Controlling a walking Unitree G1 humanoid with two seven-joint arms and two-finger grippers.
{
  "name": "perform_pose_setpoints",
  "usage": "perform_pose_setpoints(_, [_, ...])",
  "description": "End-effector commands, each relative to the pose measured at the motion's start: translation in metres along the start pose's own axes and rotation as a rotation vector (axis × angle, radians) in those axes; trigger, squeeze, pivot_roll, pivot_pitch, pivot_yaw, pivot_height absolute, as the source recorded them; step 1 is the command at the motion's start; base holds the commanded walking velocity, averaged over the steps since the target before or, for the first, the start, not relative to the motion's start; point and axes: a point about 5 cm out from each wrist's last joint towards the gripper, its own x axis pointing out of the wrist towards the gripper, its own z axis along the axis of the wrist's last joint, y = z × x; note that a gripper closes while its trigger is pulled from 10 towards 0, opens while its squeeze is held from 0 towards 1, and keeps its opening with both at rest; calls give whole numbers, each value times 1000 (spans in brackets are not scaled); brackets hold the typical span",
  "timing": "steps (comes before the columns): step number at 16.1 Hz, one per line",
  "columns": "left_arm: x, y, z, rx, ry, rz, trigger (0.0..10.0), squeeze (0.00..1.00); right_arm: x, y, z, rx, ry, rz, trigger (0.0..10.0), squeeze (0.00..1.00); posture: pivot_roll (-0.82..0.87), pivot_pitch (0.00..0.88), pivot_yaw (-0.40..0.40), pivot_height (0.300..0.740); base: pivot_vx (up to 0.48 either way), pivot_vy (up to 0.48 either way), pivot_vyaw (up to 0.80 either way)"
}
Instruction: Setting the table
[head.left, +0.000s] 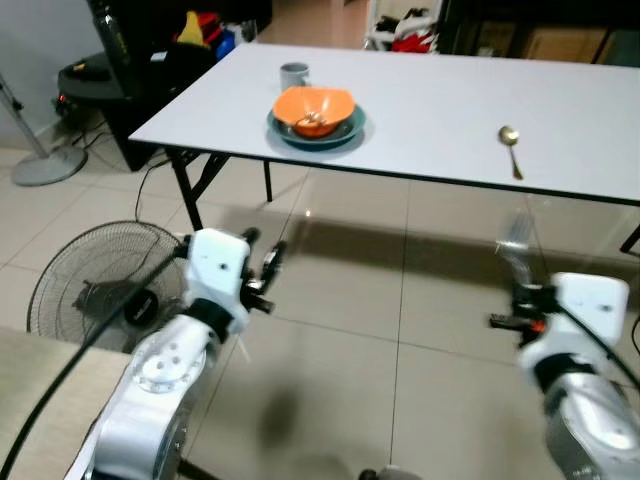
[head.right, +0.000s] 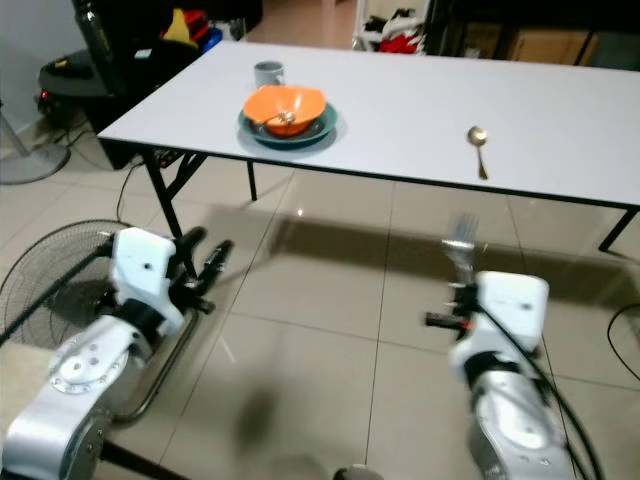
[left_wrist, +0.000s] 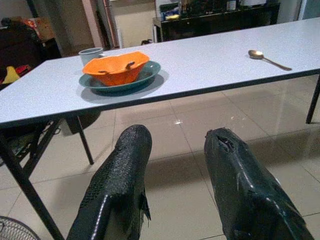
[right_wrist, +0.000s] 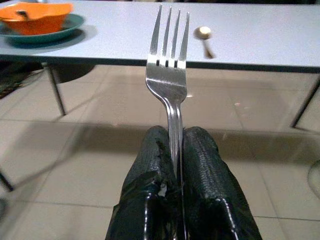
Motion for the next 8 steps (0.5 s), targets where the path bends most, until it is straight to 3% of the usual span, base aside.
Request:
perform_pose_setpoints(1, [-2, 7, 1, 23, -2, 32, 10000, 0, 1, 6, 5, 12, -18, 29, 10000, 0, 47, 0, 31, 740, 0, 0, 0])
perform_pose_setpoints(3, [-2, 7, 1, 31, -4, 33, 10000, 0, 1, 5, 4, 6, -13, 25, 10000, 0, 47, 0, 31, 740, 0, 0, -494])
perform_pose_setpoints(8, [-1, 8, 2, 33, -3, 39, 10000, 0, 2, 5, 4, -9, -4, 30, 10000, 0, 48, 0, 32, 740, 0, -301, 0])
